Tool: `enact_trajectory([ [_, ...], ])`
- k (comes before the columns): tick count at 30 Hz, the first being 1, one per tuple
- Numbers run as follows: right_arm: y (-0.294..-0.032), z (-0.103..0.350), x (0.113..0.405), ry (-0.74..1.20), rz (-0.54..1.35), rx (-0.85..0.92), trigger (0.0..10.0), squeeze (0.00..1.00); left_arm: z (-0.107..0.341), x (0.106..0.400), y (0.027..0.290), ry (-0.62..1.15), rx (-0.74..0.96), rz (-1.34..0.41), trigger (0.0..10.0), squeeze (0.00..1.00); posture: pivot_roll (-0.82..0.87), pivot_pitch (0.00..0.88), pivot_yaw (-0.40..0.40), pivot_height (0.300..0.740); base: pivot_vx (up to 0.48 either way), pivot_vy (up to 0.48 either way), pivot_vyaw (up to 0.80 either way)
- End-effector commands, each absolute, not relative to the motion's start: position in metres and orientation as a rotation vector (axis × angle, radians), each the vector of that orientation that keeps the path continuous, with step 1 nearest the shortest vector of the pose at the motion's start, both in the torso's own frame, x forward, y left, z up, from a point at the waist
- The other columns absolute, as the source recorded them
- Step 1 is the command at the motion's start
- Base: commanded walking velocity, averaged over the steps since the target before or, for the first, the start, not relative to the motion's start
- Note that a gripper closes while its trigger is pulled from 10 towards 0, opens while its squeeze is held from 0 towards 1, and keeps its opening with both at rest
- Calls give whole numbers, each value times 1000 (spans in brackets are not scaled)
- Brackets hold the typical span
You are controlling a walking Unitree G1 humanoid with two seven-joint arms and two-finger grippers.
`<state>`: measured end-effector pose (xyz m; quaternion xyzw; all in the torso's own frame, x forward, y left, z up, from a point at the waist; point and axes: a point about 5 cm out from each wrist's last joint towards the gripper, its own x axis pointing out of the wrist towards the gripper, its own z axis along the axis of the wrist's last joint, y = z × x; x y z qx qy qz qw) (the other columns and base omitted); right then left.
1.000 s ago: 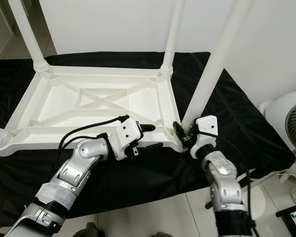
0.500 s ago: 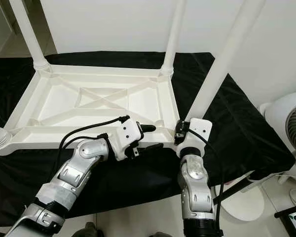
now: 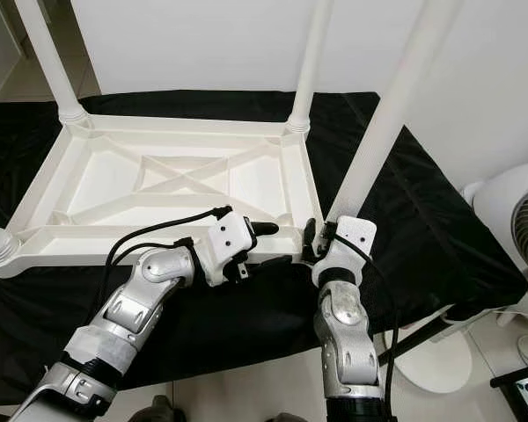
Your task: Building children table
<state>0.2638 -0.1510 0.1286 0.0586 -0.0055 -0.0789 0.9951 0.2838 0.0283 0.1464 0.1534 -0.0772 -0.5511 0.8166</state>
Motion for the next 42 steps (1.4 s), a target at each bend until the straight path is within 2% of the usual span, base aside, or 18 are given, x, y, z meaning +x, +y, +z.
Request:
enact_trajectory([
  [1, -152, 125, 260, -2, -154, 148, 10000, 1000, 146, 284, 28, -172, 330, -1126, 10000, 0, 14, 0, -43, 740, 0, 0, 0],
  [4, -158, 124, 257, 1, -133, 112, 10000, 1000, 145, 284, 29, -170, 330, -1125, 10000, 0, 14, 0, -41, 740, 0, 0, 0],
  [5, -164, 122, 256, 4, -107, 99, 10000, 0, 145, 284, 29, -169, 330, -1124, 10000, 0, 14, 0, -41, 740, 0, 0, 0],
  [11, -187, 117, 251, 15, 110, -32, 10000, 0, 146, 285, 30, -169, 333, -1121, 10000, 0, 13, 0, -37, 740, 0, 0, 0],
  [12, -192, 117, 251, 16, 154, -62, 10000, 0, 147, 286, 31, -168, 334, -1120, 10000, 0, 8, 0, -17, 740, 0, 0, 0],
  [15, -202, 118, 254, 16, 209, -112, 10000, 0, 147, 287, 31, -169, 338, -1120, 10000, 0, 10, 0, -16, 740, 0, 0, 0],
  [19, -204, 119, 256, 13, 244, -127, 10000, 0, 148, 288, 31, -170, 339, -1119, 10000, 0, 12, 0, -13, 740, 0, 0, 0],
  [27, -196, 122, 285, 3, 407, -177, 10000, 0, 150, 292, 30, -177, 352, -1118, 10000, 0, 20, 0, -2, 740, 0, 0, 0],
  [28, -193, 122, 289, 0, 432, -182, 8392, 0, 151, 292, 29, -178, 351, -1119, 10000, 0, 22, 0, -3, 740, 0, 0, 0],
  [29, -193, 122, 289, 0, 432, -182, 8392, 0, 151, 292, 29, -178, 351, -1119, 10000, 0, 22, 0, -3, 740, 0, 0, 0],
  [31, -188, 120, 294, 1, 464, -185, 0, 0, 152, 292, 29, -182, 351, -1119, 10000, 0, 27, 0, -7, 740, 0, 0, 0],
  [42, -189, 111, 288, 23, 499, -145, 0, 0, 151, 290, 30, -180, 349, -1115, 10000, 0, 28, 0, -10, 740, 0, 0, 0],
])
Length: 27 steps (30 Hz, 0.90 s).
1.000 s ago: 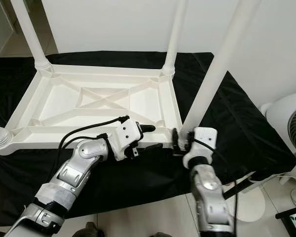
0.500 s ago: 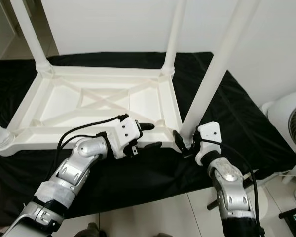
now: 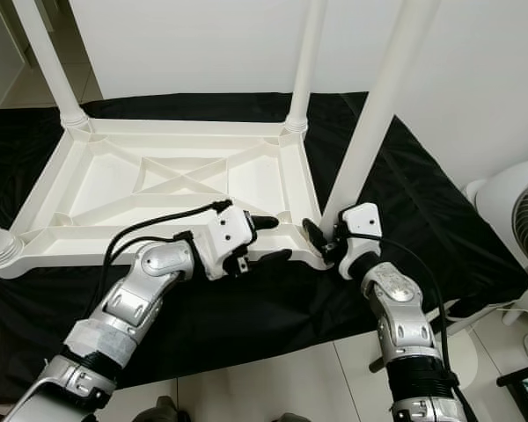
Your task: Building children table
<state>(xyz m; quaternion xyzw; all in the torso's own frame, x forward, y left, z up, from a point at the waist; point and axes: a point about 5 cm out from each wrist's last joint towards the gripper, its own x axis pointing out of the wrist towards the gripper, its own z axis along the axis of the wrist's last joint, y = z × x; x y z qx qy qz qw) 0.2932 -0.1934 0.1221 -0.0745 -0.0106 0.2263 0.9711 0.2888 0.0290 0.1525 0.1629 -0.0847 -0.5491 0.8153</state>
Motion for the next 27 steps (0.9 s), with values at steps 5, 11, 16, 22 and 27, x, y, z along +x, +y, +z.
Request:
enact_trajectory([
  [5, -195, 110, 283, 16, 406, -105, 10000, 0, 150, 289, 30, -176, 349, -1117, 10000, 0, 24, 0, -11, 740, 0, 0, 0],
  [11, -198, 111, 279, 8, 259, -97, 10000, 0, 149, 288, 31, -171, 347, -1120, 10000, 0, 19, 0, -14, 740, 0, 0, 0],
  [16, -194, 119, 275, -22, 137, -81, 10000, 0, 147, 287, 30, -167, 345, -1122, 10000, 0, 14, 0, -19, 740, 0, 0, 0],
  [22, -191, 122, 273, -14, -122, -48, 10000, 0, 145, 284, 29, -164, 340, -1131, 10000, 0, 10, 0, -24, 740, 0, 0, 0],
  [27, -180, 120, 271, -4, -254, -41, 10000, 0, 145, 283, 29, -164, 339, -1134, 10000, 0, 14, 0, -35, 740, 0, 0, 0],
])
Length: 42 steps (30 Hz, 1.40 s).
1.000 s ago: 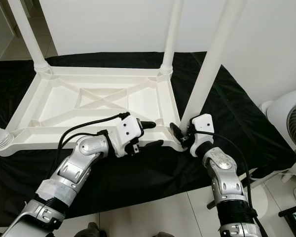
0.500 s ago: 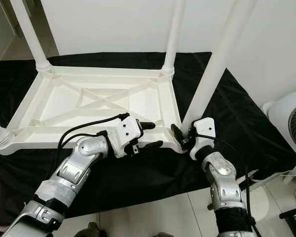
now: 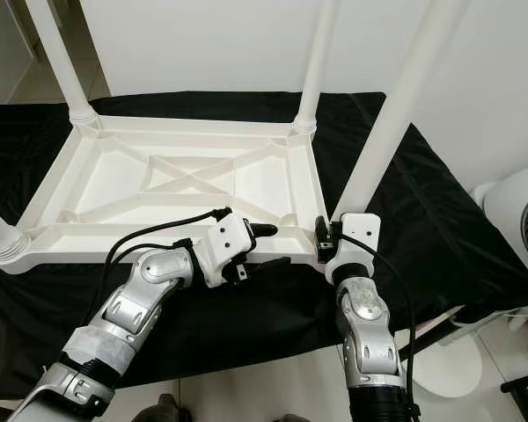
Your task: Building children table
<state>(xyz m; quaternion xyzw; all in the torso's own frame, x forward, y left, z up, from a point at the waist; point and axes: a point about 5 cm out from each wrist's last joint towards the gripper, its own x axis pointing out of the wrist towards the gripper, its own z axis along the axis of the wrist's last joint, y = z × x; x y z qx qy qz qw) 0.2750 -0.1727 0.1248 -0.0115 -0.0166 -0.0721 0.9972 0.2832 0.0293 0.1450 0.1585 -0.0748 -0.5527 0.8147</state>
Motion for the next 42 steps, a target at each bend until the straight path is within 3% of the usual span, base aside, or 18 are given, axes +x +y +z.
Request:
enact_trajectory([
  [1, -180, 120, 271, -4, -254, -41, 10000, 0, 145, 283, 29, -164, 339, -1134, 10000, 0, 14, 0, -35, 740, 0, 0, 0],
  [4, -165, 117, 270, 17, -335, -4, 10000, 0, 144, 282, 29, -164, 338, -1131, 10000, 0, 20, 0, -41, 740, 0, 0, 0],
  [8, -148, 118, 275, 19, -263, 43, 10000, 0, 144, 282, 29, -163, 335, -1126, 10000, 0, 20, 0, -40, 740, 0, 0, 0],
  [14, -147, 119, 275, 12, -229, 36, 10000, 0, 143, 281, 29, -162, 336, -1128, 10000, 0, 20, 0, -44, 740, 0, 0, 0],
  [15, -148, 121, 275, 1, -216, 33, 10000, 1000, 144, 281, 29, -162, 337, -1127, 10000, 0, 21, 0, -47, 740, 0, 0, 0],
  [24, -149, 124, 268, -25, -83, 19, 10000, 992, 143, 281, 30, -156, 339, -1124, 10000, 0, 21, 0, -52, 740, 0, 0, 0],
  [25, -151, 124, 266, -21, -57, 17, 10000, 35, 142, 280, 31, -155, 343, -1124, 10000, 0, 21, 0, -51, 740, 0, 0, 0],
  [29, -165, 123, 260, -25, -2, -4, 10000, 0, 142, 280, 32, -154, 349, -1125, 10000, 0, 24, 0, -50, 740, 0, 0, 0],
  [33, -202, 120, 249, -22, 119, -111, 10000, 0, 144, 282, 32, -156, 354, -1125, 10000, 0, 17, 0, -41, 740, 0, 0, 0],
  [42, -213, 123, 256, -23, 219, -143, 10000, 0, 144, 283, 32, -155, 357, -1131, 10000, 0, 11, 0, -27, 740, 0, 0, 0],
])
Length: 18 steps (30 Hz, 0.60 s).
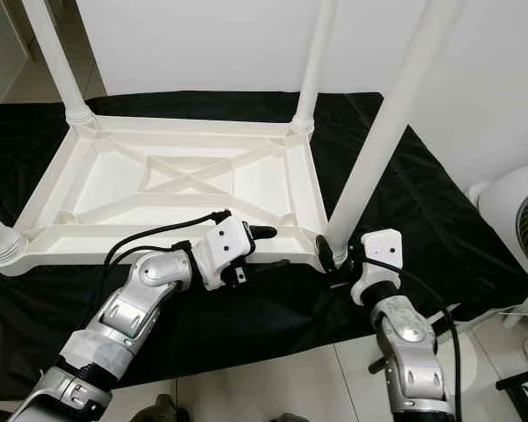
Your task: Building children table
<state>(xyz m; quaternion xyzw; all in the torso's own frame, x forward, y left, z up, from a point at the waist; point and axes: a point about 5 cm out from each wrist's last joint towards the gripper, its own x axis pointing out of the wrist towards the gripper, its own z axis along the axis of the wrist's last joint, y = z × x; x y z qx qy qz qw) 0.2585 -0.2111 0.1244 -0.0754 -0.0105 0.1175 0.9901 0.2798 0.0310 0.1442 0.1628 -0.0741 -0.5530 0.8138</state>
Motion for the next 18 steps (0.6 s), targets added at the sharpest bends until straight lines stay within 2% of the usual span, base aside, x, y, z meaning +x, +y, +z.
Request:
enact_trajectory([
  [1, -213, 125, 261, -23, 263, -145, 10000, 0, 145, 283, 31, -156, 358, -1133, 10000, 0, 12, 0, -19, 740, 0, 0, 0],
  [6, -204, 129, 281, -17, 404, -163, 10000, 0, 147, 285, 30, -159, 362, -1134, 10000, 0, 17, 0, -17, 740, 0, 0, 0],
  [9, -203, 129, 285, -15, 420, -165, 10000, 0, 147, 285, 30, -159, 363, -1134, 10000, 0, 17, 0, -17, 740, 0, 0, 0],
  [10, -200, 129, 290, -14, 442, -164, 4706, 0, 147, 285, 30, -161, 364, -1133, 10000, 0, 24, 0, -20, 740, 0, 0, 0],
  [11, -196, 128, 292, -7, 471, -158, 0, 0, 147, 286, 30, -163, 365, -1131, 10000, 0, 28, 0, -25, 740, 0, 0, 0],
  [18, -192, 120, 291, 24, 534, -140, 0, 0, 148, 286, 32, -163, 363, -1118, 10000, 0, 37, 0, -36, 740, 0, 0, 0],
])
